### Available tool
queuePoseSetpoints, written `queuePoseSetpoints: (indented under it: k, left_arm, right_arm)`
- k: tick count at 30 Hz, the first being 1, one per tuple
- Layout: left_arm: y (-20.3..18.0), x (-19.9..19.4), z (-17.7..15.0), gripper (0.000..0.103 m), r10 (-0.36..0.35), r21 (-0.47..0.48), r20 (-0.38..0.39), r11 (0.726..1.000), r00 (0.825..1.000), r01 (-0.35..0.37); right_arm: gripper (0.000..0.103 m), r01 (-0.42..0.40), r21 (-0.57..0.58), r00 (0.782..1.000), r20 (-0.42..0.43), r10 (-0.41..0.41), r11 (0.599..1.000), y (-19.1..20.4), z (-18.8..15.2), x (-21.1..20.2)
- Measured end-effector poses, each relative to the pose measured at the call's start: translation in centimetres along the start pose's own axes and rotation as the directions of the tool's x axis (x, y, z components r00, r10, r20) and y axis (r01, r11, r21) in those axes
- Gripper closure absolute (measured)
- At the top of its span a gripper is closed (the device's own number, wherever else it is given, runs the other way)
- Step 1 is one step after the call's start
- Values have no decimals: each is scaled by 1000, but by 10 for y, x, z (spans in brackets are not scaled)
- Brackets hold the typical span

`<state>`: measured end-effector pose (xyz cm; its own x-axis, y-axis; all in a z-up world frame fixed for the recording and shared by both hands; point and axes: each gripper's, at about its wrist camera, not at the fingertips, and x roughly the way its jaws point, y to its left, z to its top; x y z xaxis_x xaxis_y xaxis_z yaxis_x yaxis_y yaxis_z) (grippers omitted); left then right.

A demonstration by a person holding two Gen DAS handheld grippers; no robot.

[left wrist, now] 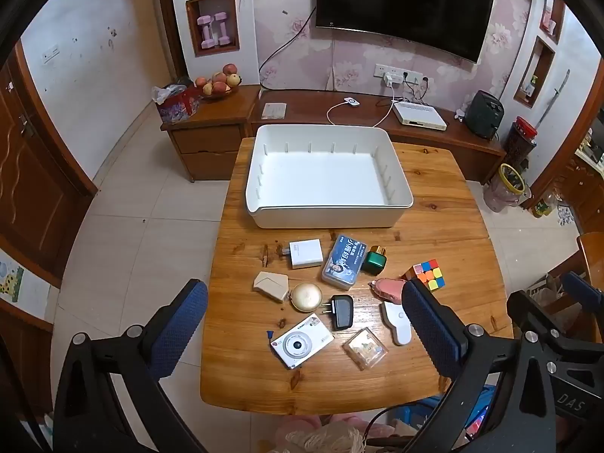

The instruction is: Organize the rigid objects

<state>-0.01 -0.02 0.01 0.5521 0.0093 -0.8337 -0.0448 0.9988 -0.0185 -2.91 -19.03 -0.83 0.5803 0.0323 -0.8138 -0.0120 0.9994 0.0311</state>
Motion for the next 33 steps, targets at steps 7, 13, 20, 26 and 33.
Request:
queuePoseSetpoints:
  k: [7, 13, 20, 26, 33]
  left_arm:
    - [0, 0, 0, 1, -2, 0, -1, 1000, 1000, 2]
    - [0, 0, 0, 1, -3, 0, -1, 1000, 1000, 3]
    - [0, -2, 2, 1, -4, -4, 5, 1000, 1000, 4]
    - [3, -6, 3, 1, -7, -9, 7, 1000, 1000, 7]
    - [7, -7, 3, 1, -17, -17, 6, 1000, 1000, 17]
  right_arm:
    - [0, -2, 2, 1000, 6, 2, 1000, 0, 0, -1]
    - [0, -4, 0, 1000, 10, 4, 1000, 0, -4, -1]
    - [0, -3, -1, 1000, 14, 3, 1000, 0, 2, -6]
    - [0, -2, -4, 1000, 17, 2, 1000, 2, 3, -8]
    - [0, 2, -14, 1000, 31, -1, 1000, 3, 5, -17]
